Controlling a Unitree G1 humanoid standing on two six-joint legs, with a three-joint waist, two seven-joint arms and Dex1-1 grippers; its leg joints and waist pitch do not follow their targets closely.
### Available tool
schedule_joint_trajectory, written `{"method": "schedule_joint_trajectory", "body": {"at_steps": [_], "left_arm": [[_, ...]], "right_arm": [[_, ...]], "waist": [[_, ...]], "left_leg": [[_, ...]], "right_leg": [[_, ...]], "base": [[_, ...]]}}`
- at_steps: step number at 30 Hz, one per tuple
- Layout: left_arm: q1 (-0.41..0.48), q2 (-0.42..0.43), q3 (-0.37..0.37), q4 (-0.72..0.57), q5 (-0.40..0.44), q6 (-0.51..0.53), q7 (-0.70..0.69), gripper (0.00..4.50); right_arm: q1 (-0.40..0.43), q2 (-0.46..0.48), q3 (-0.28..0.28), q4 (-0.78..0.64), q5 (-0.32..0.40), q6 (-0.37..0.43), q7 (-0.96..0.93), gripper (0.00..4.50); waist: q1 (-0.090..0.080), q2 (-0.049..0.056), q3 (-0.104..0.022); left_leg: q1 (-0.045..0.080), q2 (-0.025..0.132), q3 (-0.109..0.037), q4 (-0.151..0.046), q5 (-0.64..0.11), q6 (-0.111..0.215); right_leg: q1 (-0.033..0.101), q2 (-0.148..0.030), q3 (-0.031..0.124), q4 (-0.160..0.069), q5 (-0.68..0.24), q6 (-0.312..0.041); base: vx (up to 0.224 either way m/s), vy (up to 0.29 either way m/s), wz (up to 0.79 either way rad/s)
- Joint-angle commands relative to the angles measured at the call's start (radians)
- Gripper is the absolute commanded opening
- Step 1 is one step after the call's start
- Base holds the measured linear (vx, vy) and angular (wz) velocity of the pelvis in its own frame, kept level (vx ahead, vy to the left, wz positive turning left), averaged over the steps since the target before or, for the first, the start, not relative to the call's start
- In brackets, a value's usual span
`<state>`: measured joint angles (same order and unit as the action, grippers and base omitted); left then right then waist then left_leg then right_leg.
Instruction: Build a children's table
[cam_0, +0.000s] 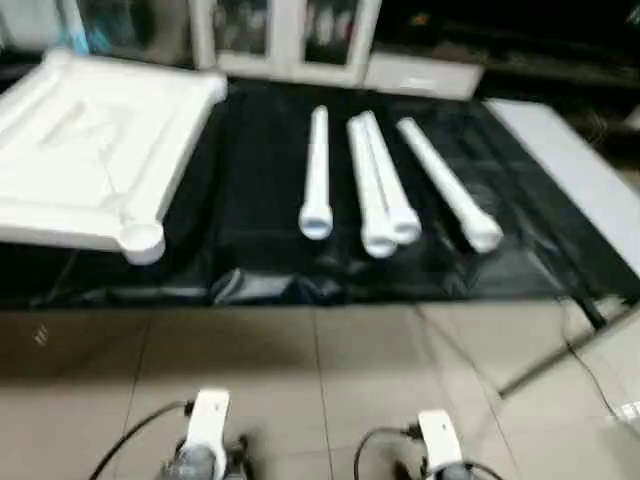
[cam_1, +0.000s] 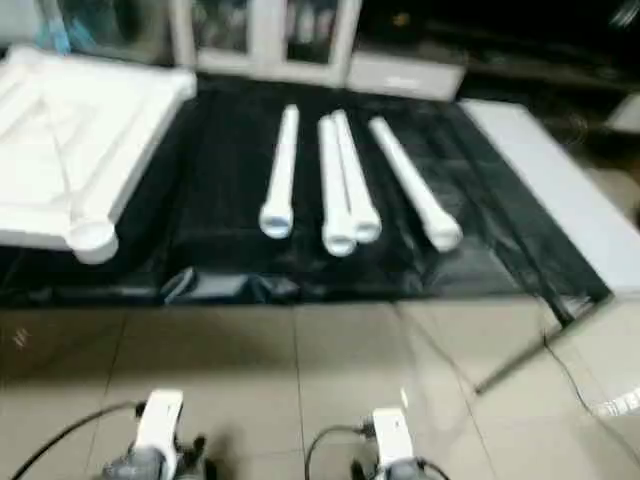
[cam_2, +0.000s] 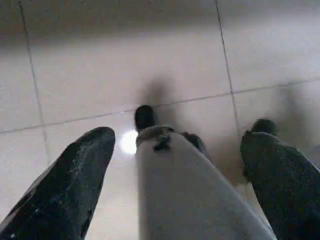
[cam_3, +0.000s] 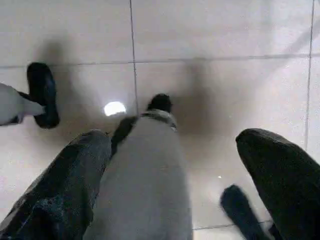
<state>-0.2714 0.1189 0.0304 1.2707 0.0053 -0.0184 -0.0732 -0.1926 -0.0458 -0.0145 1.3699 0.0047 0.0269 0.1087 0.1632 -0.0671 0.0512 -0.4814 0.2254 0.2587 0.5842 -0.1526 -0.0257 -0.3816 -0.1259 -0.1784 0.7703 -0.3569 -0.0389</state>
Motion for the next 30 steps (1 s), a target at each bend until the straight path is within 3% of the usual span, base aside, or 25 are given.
{"method": "schedule_joint_trajectory", "body": {"at_steps": [1,2,3,4,5,6,7,8,9,10,11,12,13,14,15,16,19,20,22,24,25,26,27,28,30], "left_arm": [[0.041,0.007,-0.002,-0.024,0.012,-0.063,-0.008,4.50],[0.052,0.020,-0.008,-0.057,0.016,-0.106,-0.022,4.50],[0.074,0.042,-0.023,-0.117,0.027,-0.175,-0.047,4.50],[0.100,0.053,-0.021,-0.180,0.015,-0.204,-0.084,4.50],[0.117,0.059,-0.019,-0.222,0.006,-0.220,-0.109,4.50],[0.152,0.074,-0.024,-0.299,0.003,-0.233,-0.136,4.50],[0.211,0.104,-0.035,-0.422,0.009,-0.270,-0.155,4.50],[0.223,0.111,-0.036,-0.448,0.012,-0.278,-0.154,4.50],[0.238,0.119,-0.036,-0.477,0.013,-0.288,-0.154,4.50],[0.248,0.124,-0.035,-0.495,0.013,-0.293,-0.154,4.50],[0.287,0.143,-0.028,-0.577,0.012,-0.304,-0.158,4.50],[0.296,0.147,-0.027,-0.596,0.011,-0.307,-0.159,4.50],[0.339,0.159,-0.018,-0.687,-0.005,-0.310,-0.177,4.50],[0.377,0.171,-0.006,-0.786,-0.019,-0.317,-0.186,4.50],[0.380,0.171,-0.004,-0.796,-0.021,-0.318,-0.186,4.50],[0.417,0.178,0.024,-0.944,-0.058,-0.312,-0.194,4.50],[0.437,0.193,0.040,-1.066,-0.079,-0.284,-0.190,4.50],[0.434,0.208,0.047,-1.137,-0.098,-0.249,-0.195,4.50],[0.407,0.212,0.055,-1.218,-0.117,-0.200,-0.189,4.50],[0.374,0.193,0.063,-1.284,-0.120,-0.166,-0.160,4.50],[0.322,0.172,0.066,-1.313,-0.114,-0.118,-0.123,4.50],[0.275,0.150,0.065,-1.328,-0.111,-0.082,-0.092,4.50],[0.223,0.126,0.057,-1.344,-0.105,-0.007,-0.058,4.50],[0.174,0.110,0.044,-1.347,-0.101,0.029,-0.045,4.50],[0.113,0.078,0.029,-1.349,-0.162,0.073,-0.045,4.50]], "right_arm": [[-0.038,-0.019,-0.030,-0.019,0.014,-0.046,0.015,4.49],[-0.039,-0.023,-0.035,-0.027,0.019,-0.073,0.043,4.49],[-0.039,-0.029,-0.038,-0.040,0.026,-0.117,0.096,4.49],[-0.033,-0.039,-0.022,-0.074,0.019,-0.159,0.128,4.49],[-0.028,-0.046,-0.009,-0.098,0.013,-0.187,0.144,4.49],[-0.002,-0.052,-0.011,-0.175,0.038,-0.197,0.201,4.49],[0.076,-0.069,-0.001,-0.368,0.076,-0.212,0.278,4.49],[0.102,-0.074,0.002,-0.427,0.085,-0.206,0.294,4.49],[0.134,-0.080,0.008,-0.500,0.096,-0.197,0.309,4.49],[0.155,-0.084,0.012,-0.546,0.103,-0.188,0.317,4.49],[0.223,-0.102,0.024,-0.703,0.115,-0.167,0.336,4.49],[0.236,-0.106,0.026,-0.730,0.118,-0.167,0.341,4.49],[0.289,-0.122,0.033,-0.851,0.136,-0.161,0.367,4.49],[0.339,-0.139,0.042,-0.981,0.165,-0.152,0.390,4.49],[0.344,-0.141,0.043,-0.994,0.169,-0.151,0.393,4.49],[0.397,-0.170,0.052,-1.181,0.212,-0.122,0.414,4.49],[0.430,-0.182,0.038,-1.369,0.251,-0.051,0.423,4.49],[0.420,-0.192,0.024,-1.477,0.249,-0.008,0.399,4.49],[0.366,-0.199,0.003,-1.587,0.285,0.065,0.361,4.49],[0.306,-0.207,-0.012,-1.652,0.261,0.117,0.308,4.49],[0.239,-0.196,-0.039,-1.652,0.237,0.148,0.241,4.49],[0.184,-0.184,-0.064,-1.642,0.216,0.156,0.183,4.49],[0.130,-0.164,-0.099,-1.630,0.273,0.195,0.123,4.49],[0.085,-0.147,-0.128,-1.616,0.325,0.228,0.076,4.49],[0.035,-0.132,-0.157,-1.600,0.295,0.271,0.010,4.49]], "waist": [[0.090,-0.011,-0.071],[0.019,-0.047,-0.030],[0.065,-0.017,-0.018],[0.068,-0.014,0.000],[0.090,0.006,-0.031],[0.083,0.054,-0.065],[0.079,0.056,-0.061],[0.068,0.066,-0.072],[0.065,0.060,-0.064],[0.073,0.057,-0.049],[0.082,0.045,-0.043],[0.089,0.054,-0.044],[0.091,0.054,-0.046],[0.089,0.056,-0.049],[0.080,0.064,-0.043],[0.064,0.063,-0.045],[0.035,0.061,-0.046],[0.025,0.059,-0.040],[0.013,0.058,-0.039],[0.001,0.051,-0.039],[-0.006,0.044,-0.037],[-0.011,0.047,-0.035],[-0.012,0.044,-0.037],[-0.014,0.036,-0.039],[-0.015,0.048,-0.047]], "left_leg": [[-0.009,0.021,0.145,-0.137,-0.583,-0.278],[0.140,-0.006,-0.079,0.189,-0.215,-0.104],[0.007,-0.059,-0.135,0.191,-0.156,-0.031],[-0.020,-0.075,-0.203,0.182,-0.115,-0.043],[0.069,-0.033,-0.180,0.067,-0.128,-0.044],[0.208,0.031,-0.178,0.011,-0.063,0.010],[0.226,0.084,-0.203,0.008,0.004,0.078],[0.227,0.145,-0.232,0.005,0.257,0.281],[0.211,0.146,-0.228,0.006,0.339,0.371],[0.156,0.095,-0.193,0.012,0.325,0.413],[0.118,0.036,-0.146,0.011,0.182,0.303],[0.115,0.029,-0.139,0.001,0.085,0.233],[0.119,0.037,-0.140,-0.024,-0.080,0.120],[0.122,0.041,-0.148,-0.041,-0.161,0.066],[0.126,0.041,-0.147,-0.052,-0.220,0.045],[0.132,0.035,-0.150,-0.072,-0.302,0.011],[0.128,0.031,-0.151,-0.089,-0.332,-0.029],[0.125,0.027,-0.150,-0.093,-0.338,-0.047],[0.131,0.024,-0.145,-0.099,-0.360,-0.077],[0.130,0.017,-0.138,-0.104,-0.368,-0.110],[0.135,0.015,-0.130,-0.103,-0.380,-0.120],[0.141,0.010,-0.125,-0.110,-0.405,-0.144],[0.143,0.011,-0.124,-0.107,-0.403,-0.150],[0.146,0.011,-0.119,-0.105,-0.370,-0.152],[0.147,0.008,-0.119,-0.099,-0.320,-0.162]], "right_leg": [[0.080,0.015,0.107,0.029,-0.662,0.006],[-0.134,-0.153,0.209,-0.302,-1.026,0.062],[0.036,-0.136,0.270,-0.296,-0.894,-0.008],[0.112,-0.119,0.259,-0.255,-0.642,-0.061],[0.096,-0.026,0.221,-0.198,-0.180,-0.071],[0.027,0.007,0.169,-0.134,0.215,-0.145],[0.003,0.015,0.163,-0.107,0.320,-0.151],[-0.009,-0.013,0.170,-0.074,0.373,-0.136],[-0.006,-0.026,0.178,-0.080,0.371,-0.117],[0.022,-0.038,0.188,-0.117,0.393,-0.087],[0.052,-0.036,0.189,-0.149,0.429,-0.063],[0.058,-0.036,0.189,-0.159,0.407,-0.050],[0.068,-0.028,0.186,-0.168,0.383,-0.020],[0.077,-0.012,0.173,-0.166,0.414,0.001],[0.067,-0.006,0.170,-0.169,0.389,0.000],[0.076,-0.002,0.164,-0.182,0.322,-0.006],[0.079,-0.001,0.160,-0.199,0.273,-0.009],[0.074,0.001,0.160,-0.202,0.247,-0.005],[0.067,-0.002,0.165,-0.209,0.173,0.002],[0.065,-0.005,0.167,-0.218,0.099,0.014],[0.057,-0.006,0.173,-0.226,0.049,0.021],[0.050,-0.011,0.176,-0.230,-0.045,0.017],[0.048,-0.014,0.177,-0.234,-0.069,0.019],[0.045,-0.013,0.179,-0.231,-0.055,0.023],[0.044,-0.011,0.178,-0.225,0.005,0.031]], "base": [[-0.003,-0.183,0.57],[-0.003,-0.183,0.57],[0.221,-0.212,0.33],[0.091,0.059,0.01],[0.091,0.059,0.01],[-0.112,0.095,0.48],[-0.128,0.058,0.72],[-0.128,0.058,0.72],[-0.055,0.081,0.26],[-0.049,0.094,-0.06],[-0.049,0.094,-0.06],[-0.073,0.089,-0.04],[-0.061,0.080,0.00],[-0.061,0.080,0.00],[-0.034,0.077,-0.03],[-0.046,0.067,-0.07],[-0.065,0.054,-0.09],[-0.115,0.054,-0.13],[-0.076,0.028,-0.09],[-0.038,0.011,-0.05],[-0.063,0.005,-0.06],[-0.063,0.005,-0.06],[-0.056,-0.007,-0.04],[-0.056,-0.015,-0.02],[-0.028,-0.007,-0.01]]}}
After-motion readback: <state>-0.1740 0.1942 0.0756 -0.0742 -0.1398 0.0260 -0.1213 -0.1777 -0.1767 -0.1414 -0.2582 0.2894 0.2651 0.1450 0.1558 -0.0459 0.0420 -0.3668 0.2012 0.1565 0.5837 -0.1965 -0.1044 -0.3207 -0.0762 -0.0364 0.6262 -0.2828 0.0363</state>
